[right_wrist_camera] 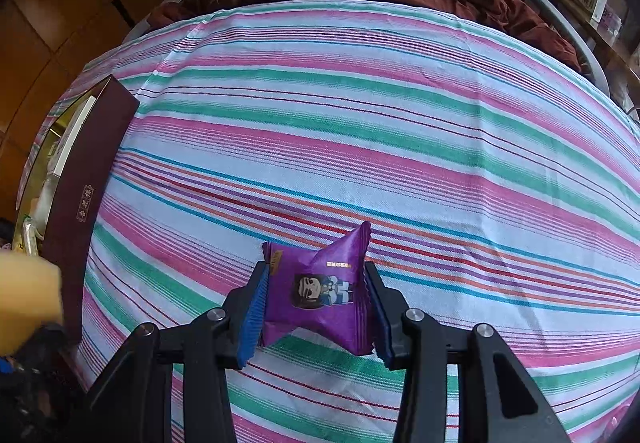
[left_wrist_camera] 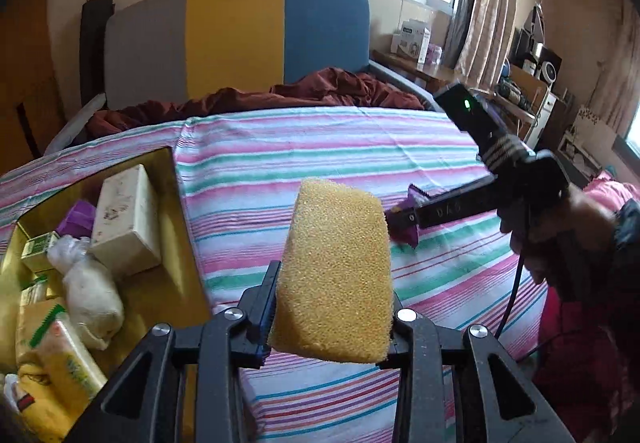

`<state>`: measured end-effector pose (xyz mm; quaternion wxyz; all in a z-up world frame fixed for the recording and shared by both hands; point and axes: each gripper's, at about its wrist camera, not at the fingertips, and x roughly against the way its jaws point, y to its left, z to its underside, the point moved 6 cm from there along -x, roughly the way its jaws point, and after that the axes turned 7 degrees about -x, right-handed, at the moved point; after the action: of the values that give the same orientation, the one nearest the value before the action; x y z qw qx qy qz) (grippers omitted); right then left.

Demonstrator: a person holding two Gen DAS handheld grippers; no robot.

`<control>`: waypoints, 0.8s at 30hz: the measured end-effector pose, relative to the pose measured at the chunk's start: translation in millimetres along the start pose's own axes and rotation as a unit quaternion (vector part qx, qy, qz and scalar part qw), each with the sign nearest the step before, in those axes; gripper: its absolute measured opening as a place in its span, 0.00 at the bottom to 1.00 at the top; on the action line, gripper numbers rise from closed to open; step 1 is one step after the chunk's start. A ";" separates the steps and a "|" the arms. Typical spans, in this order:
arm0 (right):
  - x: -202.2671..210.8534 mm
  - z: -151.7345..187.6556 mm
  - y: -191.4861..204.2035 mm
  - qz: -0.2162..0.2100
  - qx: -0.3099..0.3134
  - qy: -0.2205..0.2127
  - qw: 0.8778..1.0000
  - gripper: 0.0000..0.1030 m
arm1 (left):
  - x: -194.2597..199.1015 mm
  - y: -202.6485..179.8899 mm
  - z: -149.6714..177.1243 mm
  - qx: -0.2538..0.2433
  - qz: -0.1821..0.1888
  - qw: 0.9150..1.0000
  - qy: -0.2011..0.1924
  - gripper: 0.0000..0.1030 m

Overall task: Organize objects
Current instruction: 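Carry the yellow sponge into the gold tray and open the left tool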

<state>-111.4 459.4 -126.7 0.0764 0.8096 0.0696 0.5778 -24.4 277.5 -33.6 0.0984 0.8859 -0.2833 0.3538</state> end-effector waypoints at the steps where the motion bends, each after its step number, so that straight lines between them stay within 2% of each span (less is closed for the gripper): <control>1: 0.2 0.1 -0.1 0.001 0.000 -0.001 1.000 0.44 | 11.1 12.9 -2.9 0.009 -0.002 1.000 -0.006 0.35; 4: 0.0 0.2 0.9 0.004 0.002 -0.002 1.000 0.44 | 38.8 59.7 -8.3 0.044 -0.016 0.999 -0.024 0.35; 8: 0.2 0.8 1.3 0.009 0.006 -0.003 1.000 0.44 | 59.4 142.4 -0.2 0.095 -0.077 0.992 -0.029 0.35; 11: 0.0 1.0 1.1 0.010 0.007 -0.003 1.000 0.44 | 58.6 201.1 23.6 0.150 -0.110 0.983 -0.003 0.35; 14: -1.3 0.7 3.0 0.014 0.010 -0.004 1.000 0.44 | 47.1 242.3 42.8 0.190 -0.133 0.972 0.027 0.35; 17: -2.3 0.1 3.5 0.014 0.009 -0.004 1.000 0.44 | 25.6 261.4 53.1 0.217 -0.132 0.966 0.057 0.35; 20: -2.6 0.0 3.4 0.016 0.010 -0.004 1.000 0.44 | 5.8 263.3 54.1 0.210 -0.137 0.965 0.076 0.36; 22: -1.7 0.3 2.8 0.017 0.011 -0.004 1.000 0.44 | -4.9 260.5 54.8 0.213 -0.126 0.965 0.088 0.36; 24: -1.3 0.6 2.5 0.019 0.014 -0.005 1.000 0.44 | -8.9 258.4 53.9 0.209 -0.125 0.966 0.092 0.39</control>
<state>-111.2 456.7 -127.6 0.0549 0.8145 0.0620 0.5742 -146.6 49.3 -85.9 -0.0197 0.8787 -0.0803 0.4702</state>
